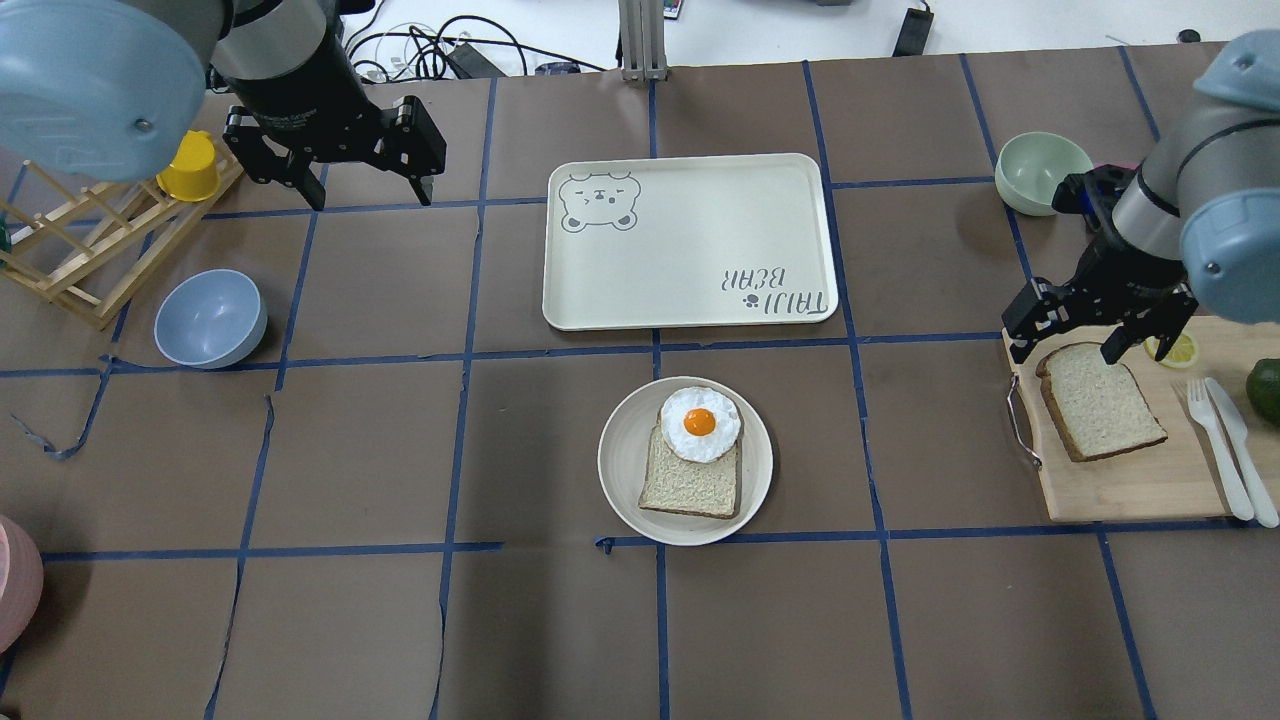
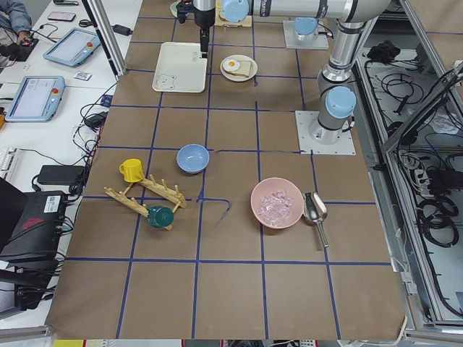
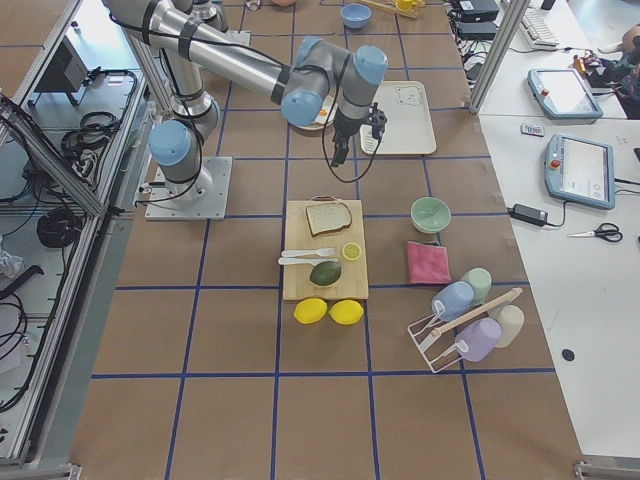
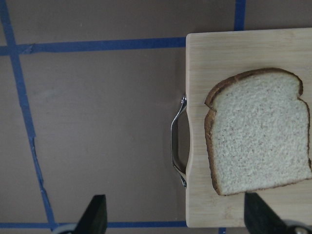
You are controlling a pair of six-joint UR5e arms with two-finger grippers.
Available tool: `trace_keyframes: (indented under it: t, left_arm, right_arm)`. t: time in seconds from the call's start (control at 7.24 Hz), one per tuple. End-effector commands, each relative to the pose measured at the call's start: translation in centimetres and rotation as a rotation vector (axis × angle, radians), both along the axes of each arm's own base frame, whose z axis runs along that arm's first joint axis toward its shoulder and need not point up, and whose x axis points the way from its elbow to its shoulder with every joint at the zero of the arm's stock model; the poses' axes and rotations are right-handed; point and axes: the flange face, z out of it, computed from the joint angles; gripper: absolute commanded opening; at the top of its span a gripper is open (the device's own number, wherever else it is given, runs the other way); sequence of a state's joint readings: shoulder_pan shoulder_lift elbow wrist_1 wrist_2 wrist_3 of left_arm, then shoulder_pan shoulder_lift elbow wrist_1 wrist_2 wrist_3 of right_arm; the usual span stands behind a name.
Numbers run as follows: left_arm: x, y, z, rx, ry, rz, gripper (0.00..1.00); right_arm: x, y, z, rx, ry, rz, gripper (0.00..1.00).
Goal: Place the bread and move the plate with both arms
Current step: 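Lower the right gripper onto the bread slice on the cutting board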
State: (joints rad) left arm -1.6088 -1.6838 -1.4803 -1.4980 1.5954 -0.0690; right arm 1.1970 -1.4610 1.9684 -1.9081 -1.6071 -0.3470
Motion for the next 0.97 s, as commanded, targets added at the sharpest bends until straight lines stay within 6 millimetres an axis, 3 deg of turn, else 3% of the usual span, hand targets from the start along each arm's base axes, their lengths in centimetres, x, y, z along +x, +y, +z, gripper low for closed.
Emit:
trace_keyframes:
  t: [0.0, 0.14, 0.28, 0.41, 0.69, 0.83]
  left_arm:
    - [0.0, 0.0, 0.0, 0.0, 0.0, 0.0, 1.0]
    - [0.0, 0.0, 0.0, 0.001, 0.0, 0.0, 1.0]
    - [0.1, 0.0, 0.1, -0.002, 0.0, 0.001, 1.0]
    - [0.0, 0.0, 0.0, 0.0, 0.0, 0.0, 1.0]
    - [0.0, 0.0, 0.0, 0.0, 0.0, 0.0, 1.0]
    - [0.0, 0.0, 0.0, 0.0, 0.0, 0.0, 1.0]
  right_arm:
    - [-1.9, 1.2, -4.3, 0.037, 0.014, -0.007, 1.0]
    - [-2.9, 0.4, -5.7, 0.028, 0.042, -0.012, 1.0]
    - [-3.6, 0.4, -5.8, 0.038, 0.098, -0.001, 1.0]
    - [-3.7, 0.3, -5.9, 0.034, 0.107, 0.0, 0.98]
    - [-4.1, -0.5, -8.0, 0.033, 0.113, 0.0, 0.96]
    - [-4.2, -0.7, -8.3, 0.031, 0.112, -0.002, 0.87]
